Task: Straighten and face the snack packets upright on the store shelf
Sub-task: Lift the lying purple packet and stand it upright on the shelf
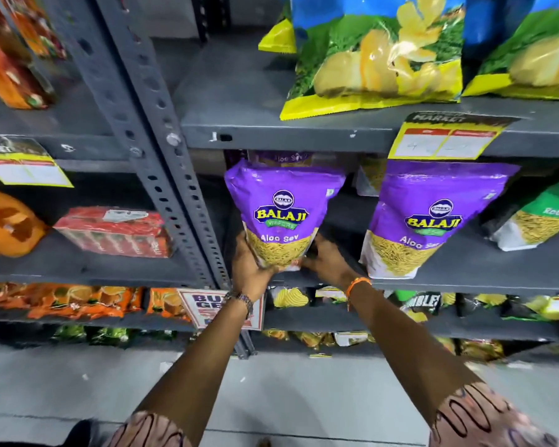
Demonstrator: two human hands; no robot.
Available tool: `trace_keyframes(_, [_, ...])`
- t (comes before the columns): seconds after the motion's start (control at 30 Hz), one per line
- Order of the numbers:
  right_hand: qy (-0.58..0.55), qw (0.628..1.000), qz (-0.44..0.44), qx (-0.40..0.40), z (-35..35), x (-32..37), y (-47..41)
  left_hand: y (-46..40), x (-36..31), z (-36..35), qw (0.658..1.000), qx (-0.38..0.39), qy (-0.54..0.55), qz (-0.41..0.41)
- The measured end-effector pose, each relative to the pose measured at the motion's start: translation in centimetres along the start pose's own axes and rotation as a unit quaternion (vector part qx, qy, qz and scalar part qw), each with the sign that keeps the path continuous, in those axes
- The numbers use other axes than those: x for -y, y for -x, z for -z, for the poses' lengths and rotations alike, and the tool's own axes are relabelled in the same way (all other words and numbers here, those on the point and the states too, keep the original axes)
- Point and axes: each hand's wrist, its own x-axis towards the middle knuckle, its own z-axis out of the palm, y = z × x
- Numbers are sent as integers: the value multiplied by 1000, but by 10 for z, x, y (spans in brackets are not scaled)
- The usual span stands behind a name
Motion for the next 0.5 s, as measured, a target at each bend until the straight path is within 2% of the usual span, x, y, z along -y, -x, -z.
trace_keyframes(0.23, [7,1000,1,-1,-1,14,15,3,0,6,999,15,-21,23])
trace_keyframes(0.37, [-9,1000,-4,12,0,15,24,15,-2,6,999,8,-33,3])
trace_keyframes(0.5, [-85,996,-12,-39,16,17,57,63,-12,-3,999,-4,-52,7])
